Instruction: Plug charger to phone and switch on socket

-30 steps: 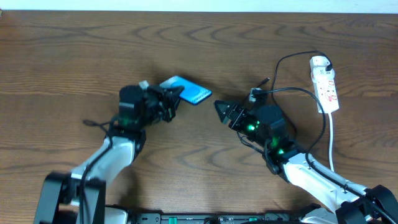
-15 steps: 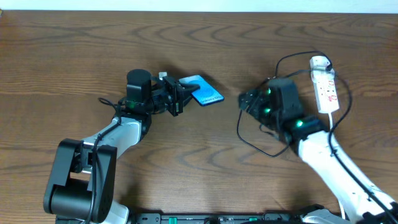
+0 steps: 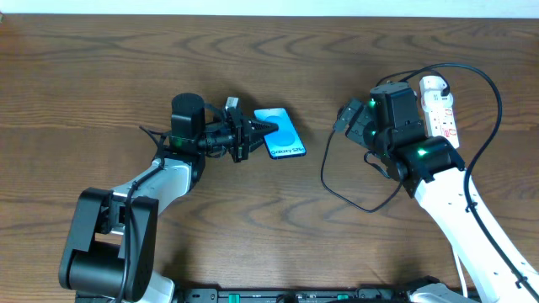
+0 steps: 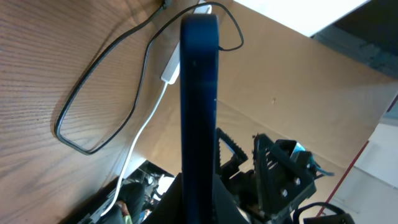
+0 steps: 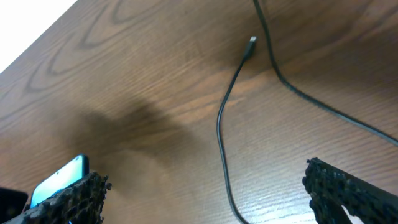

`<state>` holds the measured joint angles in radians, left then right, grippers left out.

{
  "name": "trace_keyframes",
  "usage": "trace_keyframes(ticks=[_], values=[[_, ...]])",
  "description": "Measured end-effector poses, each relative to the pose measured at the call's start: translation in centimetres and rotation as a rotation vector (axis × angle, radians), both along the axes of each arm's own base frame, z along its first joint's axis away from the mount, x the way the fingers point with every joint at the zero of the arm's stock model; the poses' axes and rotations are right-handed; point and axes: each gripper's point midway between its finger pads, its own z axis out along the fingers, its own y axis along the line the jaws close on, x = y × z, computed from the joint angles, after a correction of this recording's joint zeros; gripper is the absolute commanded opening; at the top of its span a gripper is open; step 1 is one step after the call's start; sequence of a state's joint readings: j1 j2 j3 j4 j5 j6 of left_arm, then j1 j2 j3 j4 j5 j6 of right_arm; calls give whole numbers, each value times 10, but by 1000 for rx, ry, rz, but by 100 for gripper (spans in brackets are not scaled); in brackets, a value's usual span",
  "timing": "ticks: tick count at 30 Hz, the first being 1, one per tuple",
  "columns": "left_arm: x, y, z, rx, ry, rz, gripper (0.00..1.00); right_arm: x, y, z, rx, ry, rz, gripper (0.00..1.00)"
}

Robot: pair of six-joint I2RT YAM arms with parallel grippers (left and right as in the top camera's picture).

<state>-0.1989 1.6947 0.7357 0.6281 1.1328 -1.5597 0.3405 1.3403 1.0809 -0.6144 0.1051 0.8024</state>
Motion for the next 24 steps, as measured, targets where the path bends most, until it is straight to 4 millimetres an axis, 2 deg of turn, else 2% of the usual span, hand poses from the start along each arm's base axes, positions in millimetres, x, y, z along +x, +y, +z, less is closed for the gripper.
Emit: trace_keyframes(ticks=[4,6,14,18,22,24], values=[[-1,0,0,2,-16,-9,7,7,-3,1,-19,-24,-16,92],[-1,0,0,3,-19,-9,7,10,-3,-5,-25,-13,-20,90],[-1,0,0,3,-22,-10,8,12,1,-55,-33,137,-47,80],[-1,0,0,4,-21,-10,8,14,0,-73,-29,218,-85,76],[-1,0,0,3,-21,-10,7,30,-2,-78,-24,261,-125,76],[-1,0,0,3,-22,-10,7,46,-2,-78,-20,267,-143,75]])
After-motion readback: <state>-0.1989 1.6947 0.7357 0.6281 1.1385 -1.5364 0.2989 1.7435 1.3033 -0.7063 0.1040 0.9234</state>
